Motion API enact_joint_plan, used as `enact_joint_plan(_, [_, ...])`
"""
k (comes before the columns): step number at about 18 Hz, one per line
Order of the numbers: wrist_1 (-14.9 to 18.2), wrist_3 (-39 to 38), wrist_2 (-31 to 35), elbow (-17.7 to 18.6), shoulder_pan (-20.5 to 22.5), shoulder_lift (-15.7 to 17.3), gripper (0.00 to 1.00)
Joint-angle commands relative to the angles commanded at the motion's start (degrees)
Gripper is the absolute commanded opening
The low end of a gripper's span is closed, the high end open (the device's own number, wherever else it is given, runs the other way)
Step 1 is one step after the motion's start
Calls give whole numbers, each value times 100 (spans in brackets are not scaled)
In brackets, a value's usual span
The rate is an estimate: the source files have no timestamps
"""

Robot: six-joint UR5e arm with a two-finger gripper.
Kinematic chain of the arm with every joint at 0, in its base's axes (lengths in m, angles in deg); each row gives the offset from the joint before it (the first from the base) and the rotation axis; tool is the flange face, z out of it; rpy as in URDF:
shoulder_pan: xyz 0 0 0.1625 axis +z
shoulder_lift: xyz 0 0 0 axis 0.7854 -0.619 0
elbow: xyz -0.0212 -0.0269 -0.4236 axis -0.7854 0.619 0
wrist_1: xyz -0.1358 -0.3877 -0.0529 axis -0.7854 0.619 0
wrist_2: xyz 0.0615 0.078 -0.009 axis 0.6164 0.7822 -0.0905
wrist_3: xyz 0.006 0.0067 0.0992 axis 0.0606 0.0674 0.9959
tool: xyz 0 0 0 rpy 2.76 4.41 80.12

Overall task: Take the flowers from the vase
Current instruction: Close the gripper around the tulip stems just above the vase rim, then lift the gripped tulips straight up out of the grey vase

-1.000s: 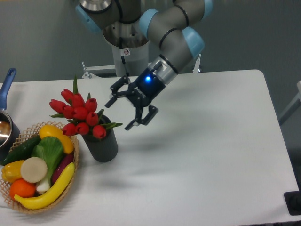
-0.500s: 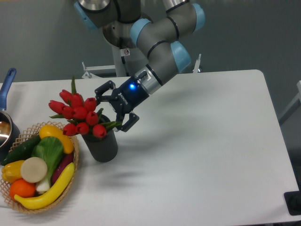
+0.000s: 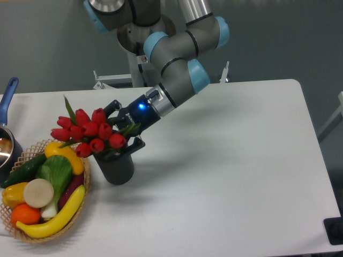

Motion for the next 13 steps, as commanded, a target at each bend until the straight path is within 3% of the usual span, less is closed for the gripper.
enact_joint_plan(6, [17,-88,-255,0,70,114,0])
enact_joint_plan(13, [26,-1036,-379,-17,114,773,0])
